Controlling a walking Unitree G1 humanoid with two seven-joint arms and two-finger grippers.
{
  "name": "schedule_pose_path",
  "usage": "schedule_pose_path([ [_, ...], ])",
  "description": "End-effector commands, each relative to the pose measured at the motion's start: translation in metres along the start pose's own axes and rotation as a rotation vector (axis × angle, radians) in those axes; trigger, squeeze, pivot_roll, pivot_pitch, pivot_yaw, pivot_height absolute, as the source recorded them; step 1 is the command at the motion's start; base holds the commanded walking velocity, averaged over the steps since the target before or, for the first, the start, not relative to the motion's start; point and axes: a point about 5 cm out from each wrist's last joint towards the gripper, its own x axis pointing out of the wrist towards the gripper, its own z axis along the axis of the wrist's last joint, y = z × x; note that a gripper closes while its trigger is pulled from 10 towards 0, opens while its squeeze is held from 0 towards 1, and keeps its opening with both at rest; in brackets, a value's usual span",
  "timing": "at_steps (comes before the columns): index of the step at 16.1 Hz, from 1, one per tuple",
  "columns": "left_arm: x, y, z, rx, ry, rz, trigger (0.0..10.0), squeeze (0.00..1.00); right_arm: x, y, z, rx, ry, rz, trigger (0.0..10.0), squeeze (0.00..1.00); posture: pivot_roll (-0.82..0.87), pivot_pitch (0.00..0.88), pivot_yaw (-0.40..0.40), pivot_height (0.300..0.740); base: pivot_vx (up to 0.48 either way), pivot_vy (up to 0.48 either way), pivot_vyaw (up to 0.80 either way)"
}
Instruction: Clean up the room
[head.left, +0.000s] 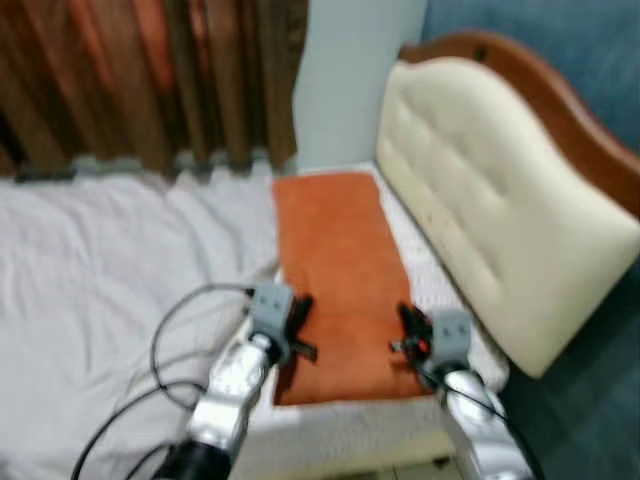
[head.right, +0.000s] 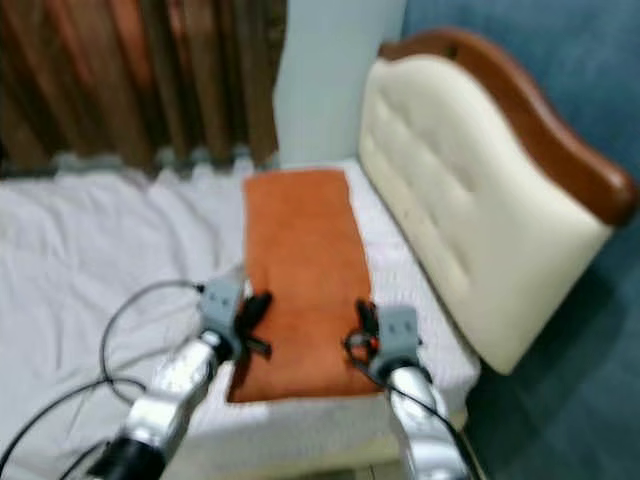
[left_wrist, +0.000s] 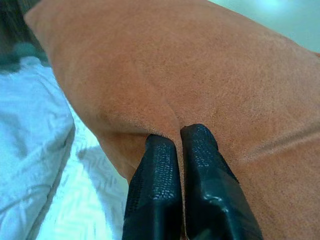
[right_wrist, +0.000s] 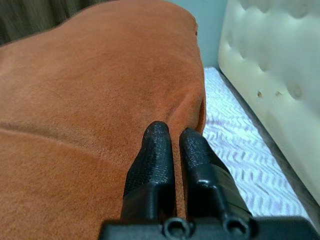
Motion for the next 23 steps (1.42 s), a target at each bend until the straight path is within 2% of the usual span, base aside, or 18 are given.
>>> schedule_pose_path([
  [1,-0.001,0.021,0.015,0.001,-0.072,0.113,10.0,0.0,-0.01,-0.036,-0.001,-0.011,0.0,-0.137,0.0,0.0,-0.05,0.0,-0.039,0.74,0.39,-0.274,0.0],
  [15,-0.004,0.022,0.01,0.0,-0.052,0.113,10.0,0.0,-0.01,-0.032,-0.004,0.002,0.017,-0.122,0.0,0.0,-0.05,0.0,-0.034,0.74,0.392,-0.274,0.0],
  [17,-0.005,0.028,0.005,0.052,-0.018,0.166,10.0,0.0,-0.006,-0.026,-0.005,0.011,0.026,-0.105,0.0,0.0,-0.05,0.019,-0.033,0.74,0.195,-0.139,0.0],
  [18,0.001,0.035,0.001,0.004,0.006,0.184,10.0,0.55,0.008,-0.014,-0.005,0.017,0.03,-0.076,0.0,0.0,-0.04,0.042,-0.036,0.74,0.0,0.0,0.0],
  [19,0.003,0.036,0.002,-0.012,0.002,0.163,10.0,1.0,0.014,-0.011,-0.005,0.018,0.038,-0.073,0.0,0.0,-0.04,0.049,-0.036,0.74,0.0,0.0,0.0],
  [20,0.004,0.035,0.0,0.002,0.021,0.151,10.0,1.0,0.015,-0.009,-0.006,0.018,0.042,-0.073,0.0,0.0,-0.04,0.054,-0.037,0.74,0.0,0.0,0.0],
  [22,0.01,0.045,0.001,0.045,0.065,0.144,10.0,1.0,0.036,0.004,-0.009,0.008,0.099,-0.08,0.0,0.0,0.0,0.075,-0.034,0.74,0.0,0.0,0.0],
  [23,0.011,0.049,0.003,0.079,0.072,0.144,10.0,1.0,0.04,0.008,-0.009,0.012,0.117,-0.083,0.0,0.0,0.02,0.08,-0.037,0.74,0.0,0.0,0.0],
])
